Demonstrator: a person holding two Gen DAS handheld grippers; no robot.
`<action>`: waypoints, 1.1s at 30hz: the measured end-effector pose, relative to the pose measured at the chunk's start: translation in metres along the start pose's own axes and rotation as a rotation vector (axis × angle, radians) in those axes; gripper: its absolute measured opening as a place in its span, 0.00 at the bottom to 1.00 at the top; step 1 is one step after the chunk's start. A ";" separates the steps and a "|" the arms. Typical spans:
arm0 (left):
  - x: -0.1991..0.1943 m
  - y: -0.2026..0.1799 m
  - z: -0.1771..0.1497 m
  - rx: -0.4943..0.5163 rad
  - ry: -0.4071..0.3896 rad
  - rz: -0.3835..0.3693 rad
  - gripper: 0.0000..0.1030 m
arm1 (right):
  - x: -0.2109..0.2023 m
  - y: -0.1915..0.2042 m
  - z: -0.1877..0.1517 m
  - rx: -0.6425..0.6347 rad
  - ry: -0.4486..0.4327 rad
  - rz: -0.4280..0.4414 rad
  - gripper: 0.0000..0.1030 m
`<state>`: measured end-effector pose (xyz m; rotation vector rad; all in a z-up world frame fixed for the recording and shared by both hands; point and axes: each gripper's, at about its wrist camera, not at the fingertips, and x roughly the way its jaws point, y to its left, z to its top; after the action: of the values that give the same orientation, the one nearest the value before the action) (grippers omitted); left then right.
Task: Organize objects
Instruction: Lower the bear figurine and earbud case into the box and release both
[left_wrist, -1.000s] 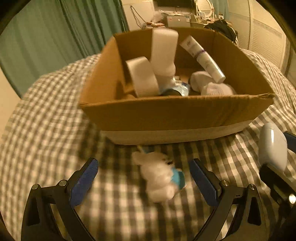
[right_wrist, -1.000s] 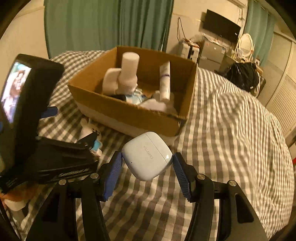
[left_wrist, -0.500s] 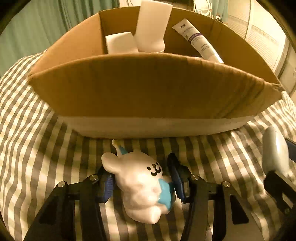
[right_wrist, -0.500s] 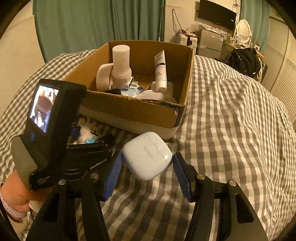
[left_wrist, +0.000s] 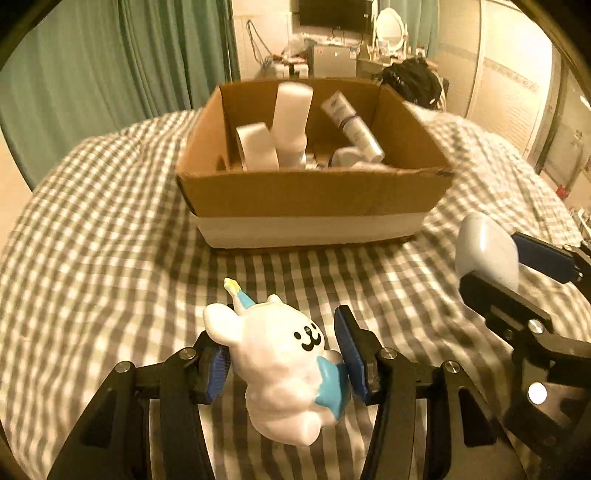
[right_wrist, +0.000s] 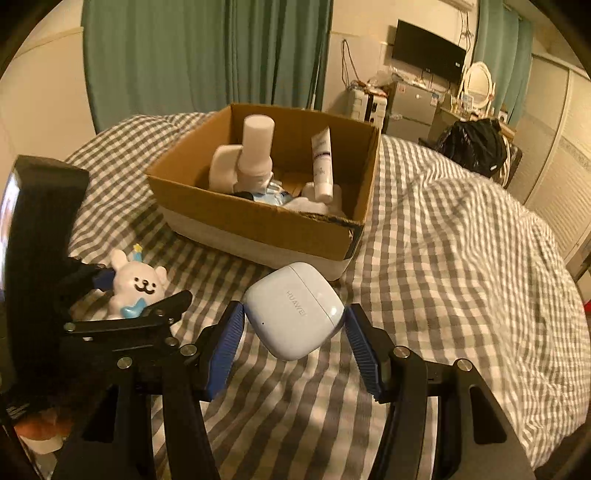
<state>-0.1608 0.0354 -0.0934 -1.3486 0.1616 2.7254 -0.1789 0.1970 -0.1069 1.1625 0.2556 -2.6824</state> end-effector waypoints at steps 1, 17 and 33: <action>-0.005 0.001 0.001 0.002 -0.010 0.001 0.52 | -0.005 0.002 0.000 -0.002 -0.006 -0.002 0.55; -0.125 -0.008 0.024 0.010 -0.245 -0.033 0.52 | -0.124 0.010 0.020 -0.051 -0.219 -0.072 0.55; -0.093 0.008 0.127 0.033 -0.326 -0.014 0.52 | -0.110 -0.022 0.126 -0.034 -0.299 -0.040 0.55</action>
<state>-0.2058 0.0414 0.0578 -0.8748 0.1686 2.8664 -0.1993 0.2009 0.0606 0.7391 0.2761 -2.8260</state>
